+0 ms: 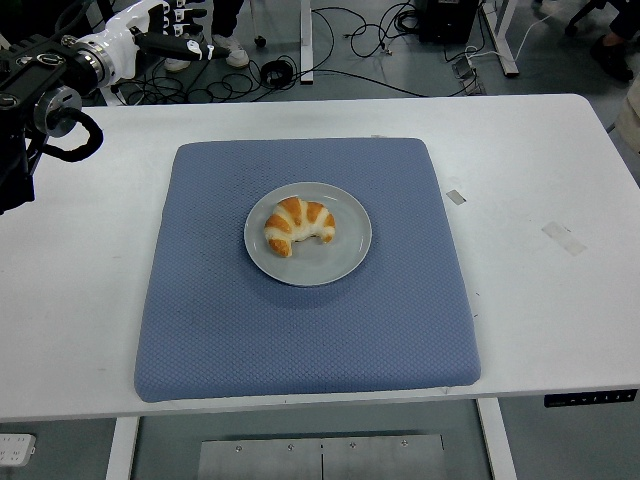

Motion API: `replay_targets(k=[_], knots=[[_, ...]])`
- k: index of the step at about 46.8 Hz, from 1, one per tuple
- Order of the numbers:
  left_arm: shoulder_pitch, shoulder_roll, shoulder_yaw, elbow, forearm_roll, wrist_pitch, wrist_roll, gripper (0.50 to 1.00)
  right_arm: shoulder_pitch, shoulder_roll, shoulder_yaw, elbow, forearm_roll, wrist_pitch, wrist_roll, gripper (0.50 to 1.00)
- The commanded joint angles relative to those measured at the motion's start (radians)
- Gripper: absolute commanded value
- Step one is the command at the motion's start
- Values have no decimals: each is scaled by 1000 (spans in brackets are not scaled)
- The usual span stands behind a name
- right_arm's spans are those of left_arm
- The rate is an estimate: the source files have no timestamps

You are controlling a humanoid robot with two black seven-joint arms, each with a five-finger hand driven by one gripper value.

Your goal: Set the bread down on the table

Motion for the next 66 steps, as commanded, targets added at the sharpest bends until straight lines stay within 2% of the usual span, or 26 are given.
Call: replay_targets(k=[1, 49, 60, 66], knots=[[1, -1, 0, 0, 0, 0, 0, 968, 0, 0, 0, 0, 0, 0, 0, 1000], [-5, -17, 5, 0, 15, 1, 5, 968, 0, 0, 0, -1, 0, 0, 1, 1000], [-38, -18, 6, 0, 20, 0, 14, 968, 0, 0, 0, -1, 0, 0, 0, 1000], [-71, -18, 52, 0, 20, -2, 15, 968, 0, 0, 0, -1, 0, 0, 1, 1000]])
